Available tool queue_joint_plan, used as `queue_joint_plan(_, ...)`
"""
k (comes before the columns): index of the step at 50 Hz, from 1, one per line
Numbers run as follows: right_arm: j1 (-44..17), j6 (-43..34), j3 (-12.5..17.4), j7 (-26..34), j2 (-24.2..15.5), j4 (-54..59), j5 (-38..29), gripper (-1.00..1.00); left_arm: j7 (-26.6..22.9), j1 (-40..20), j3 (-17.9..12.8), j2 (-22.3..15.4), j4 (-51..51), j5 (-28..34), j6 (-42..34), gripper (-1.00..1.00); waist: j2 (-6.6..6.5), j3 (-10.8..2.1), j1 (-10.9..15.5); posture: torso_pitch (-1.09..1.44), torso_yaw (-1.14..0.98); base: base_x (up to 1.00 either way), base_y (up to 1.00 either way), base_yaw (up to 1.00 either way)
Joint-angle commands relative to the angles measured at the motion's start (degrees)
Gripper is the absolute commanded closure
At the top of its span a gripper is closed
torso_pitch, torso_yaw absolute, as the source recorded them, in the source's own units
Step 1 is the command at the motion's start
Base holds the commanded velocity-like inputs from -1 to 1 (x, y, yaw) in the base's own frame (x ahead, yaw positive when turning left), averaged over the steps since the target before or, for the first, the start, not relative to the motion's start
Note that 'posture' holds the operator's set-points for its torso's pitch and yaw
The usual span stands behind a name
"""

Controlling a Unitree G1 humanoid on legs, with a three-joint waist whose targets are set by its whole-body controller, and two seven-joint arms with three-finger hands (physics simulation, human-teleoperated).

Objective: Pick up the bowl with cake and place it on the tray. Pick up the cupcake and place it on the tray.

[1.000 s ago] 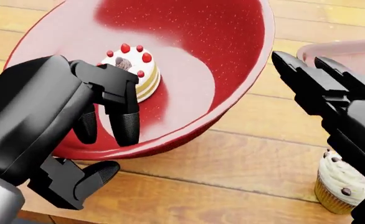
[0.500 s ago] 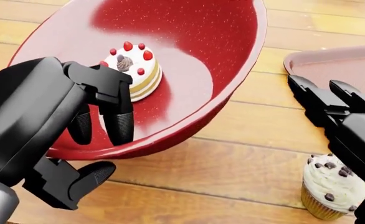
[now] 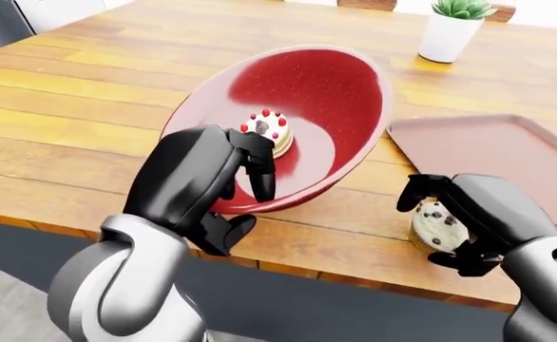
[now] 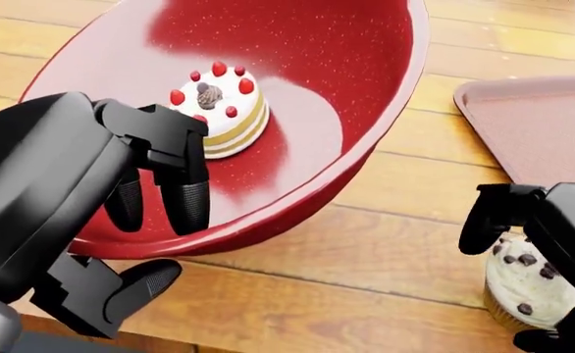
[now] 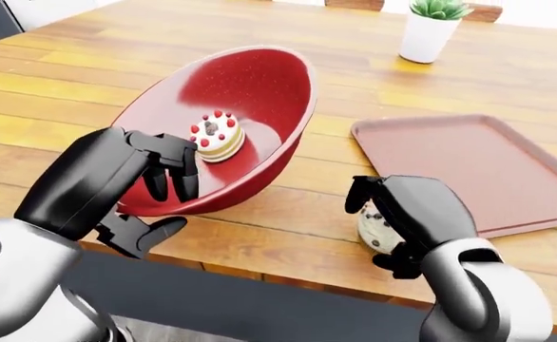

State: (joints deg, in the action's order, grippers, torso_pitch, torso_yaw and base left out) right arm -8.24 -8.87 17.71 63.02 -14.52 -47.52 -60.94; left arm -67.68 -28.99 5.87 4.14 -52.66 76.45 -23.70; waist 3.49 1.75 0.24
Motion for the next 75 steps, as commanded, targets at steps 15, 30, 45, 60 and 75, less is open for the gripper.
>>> queue_joint_plan(15,-10.45,-10.06,1.03,13.24,-5.43,-9.51,2.62,1.0,1.44,-2.09,-0.41,-0.6,-1.87,-0.39,-0.35,1.0,-0.75,-0.87,-0.01,0.0,0.0,0.0,0.0,0.0)
queue_joint_plan(30,-23.78,-28.75,7.79,21.32,-21.41,-12.48,9.0,1.0,-4.66,-8.65,-1.94,-1.45,-3.2,2.64,-2.88,1.0,-0.75,0.4,-0.12,0.0,0.0,0.0,0.0,0.0)
queue_joint_plan(45,-24.28,-32.95,6.94,19.5,-23.56,-12.48,9.84,1.0,-4.02,-8.04,-1.88,-1.76,-3.32,2.01,-2.81,1.0,-1.82,-0.62,0.63,0.0,0.0,-0.25,-0.01,0.0)
queue_joint_plan(60,-24.87,-35.74,5.5,17.09,-25.95,-12.3,10.69,1.0,-4.55,-8.83,-2.64,-2.31,-3.32,1.58,-3.23,1.0,0.53,2.65,1.79,0.0,0.0,-0.16,-0.44,0.0)
queue_joint_plan(75,-25.56,-36.1,4.25,15.26,-25.8,-11.14,10.61,1.0,-3.12,-11.61,-4.95,-5.72,-0.73,-1.19,-5.62,1.0,0.25,3.28,1.48,0.0,0.0,0.04,-0.23,0.0)
